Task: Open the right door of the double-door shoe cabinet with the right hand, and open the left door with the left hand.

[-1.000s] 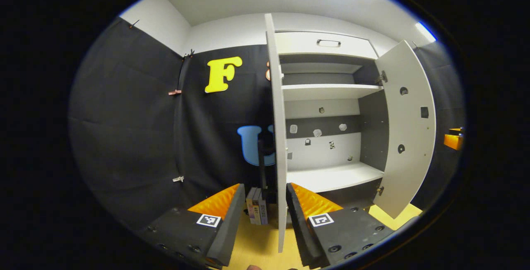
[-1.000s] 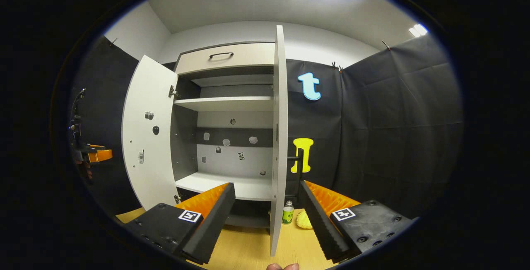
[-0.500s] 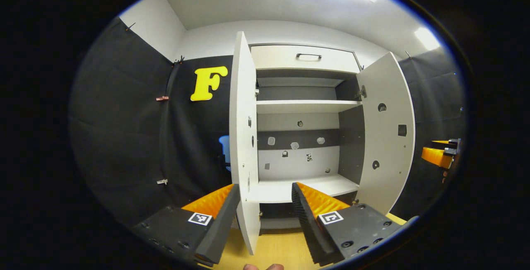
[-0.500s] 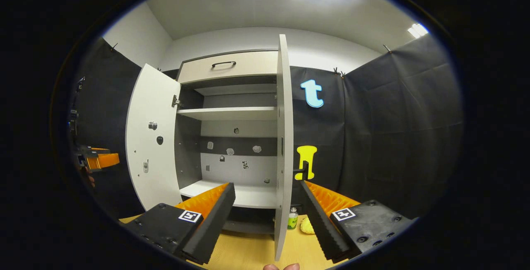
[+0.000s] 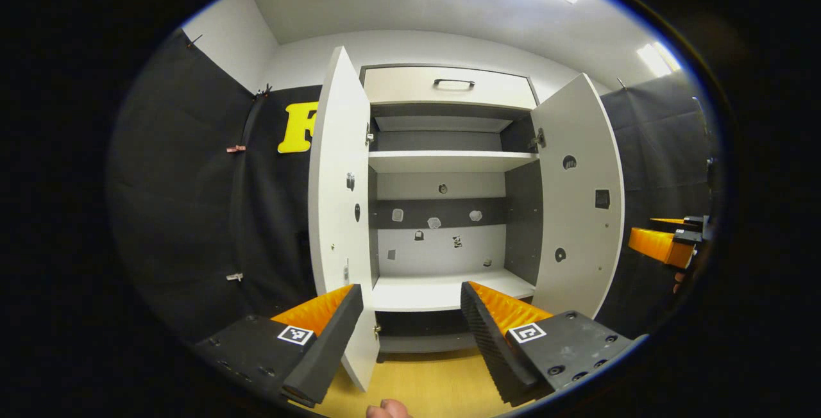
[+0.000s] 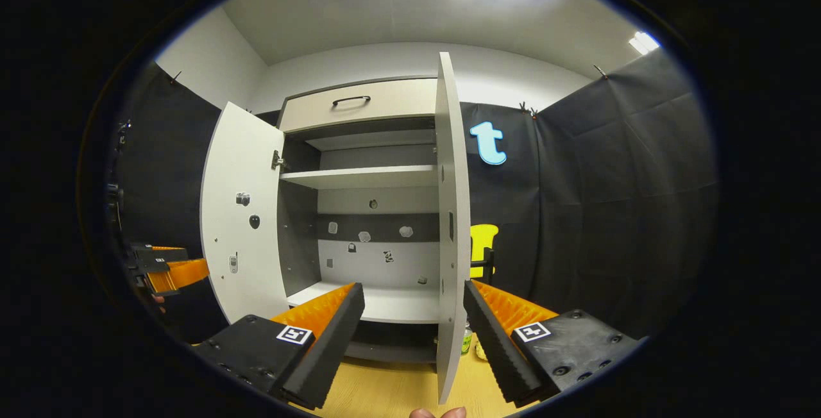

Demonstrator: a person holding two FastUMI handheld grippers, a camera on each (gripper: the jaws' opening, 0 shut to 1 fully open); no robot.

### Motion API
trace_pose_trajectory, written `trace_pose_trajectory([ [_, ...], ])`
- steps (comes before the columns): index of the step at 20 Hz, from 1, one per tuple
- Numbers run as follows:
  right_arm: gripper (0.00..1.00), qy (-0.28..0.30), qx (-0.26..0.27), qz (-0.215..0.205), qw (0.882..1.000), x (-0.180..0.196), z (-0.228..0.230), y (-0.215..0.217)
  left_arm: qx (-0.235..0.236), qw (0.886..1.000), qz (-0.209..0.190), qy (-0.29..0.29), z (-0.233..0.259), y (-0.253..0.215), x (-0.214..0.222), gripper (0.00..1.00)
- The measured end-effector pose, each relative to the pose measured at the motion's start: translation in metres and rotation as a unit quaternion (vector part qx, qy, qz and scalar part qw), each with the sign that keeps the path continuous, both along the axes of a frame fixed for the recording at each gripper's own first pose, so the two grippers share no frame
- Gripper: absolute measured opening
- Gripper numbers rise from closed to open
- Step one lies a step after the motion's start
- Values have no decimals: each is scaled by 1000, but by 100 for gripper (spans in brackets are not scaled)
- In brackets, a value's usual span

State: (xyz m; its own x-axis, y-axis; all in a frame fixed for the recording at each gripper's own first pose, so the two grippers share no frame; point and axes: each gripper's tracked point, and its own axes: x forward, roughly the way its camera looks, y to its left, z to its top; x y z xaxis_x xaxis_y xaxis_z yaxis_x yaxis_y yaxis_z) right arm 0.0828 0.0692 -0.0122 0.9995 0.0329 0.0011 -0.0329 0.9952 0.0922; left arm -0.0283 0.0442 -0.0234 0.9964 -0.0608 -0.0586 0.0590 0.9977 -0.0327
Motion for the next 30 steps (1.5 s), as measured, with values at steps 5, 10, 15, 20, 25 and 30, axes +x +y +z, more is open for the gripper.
trace_pose_trajectory([
  [5, 98, 0, 1, -4, 1000, 0, -1, 0, -15, 1000, -16, 3, -3, -21, -3, 95],
  [10, 98, 3, 4, -6, 1000, -1, -3, -4, 11, 1000, -19, -12, 4, -28, -4, 95],
  [15, 98, 7, 5, -6, 1000, 0, -7, -5, 15, 999, -29, -8, 1, -38, -4, 95],
  [20, 98, 10, 6, -9, 1000, 1, -9, -7, 21, 999, -29, -4, -2, -39, -2, 95],
  [25, 98, 10, 8, -11, 1000, 2, -9, -9, 22, 999, -30, -4, -2, -39, 0, 95],
  [30, 98, 10, 6, -11, 1000, 3, -8, -9, 25, 999, -32, 0, -4, -41, 2, 95],
])
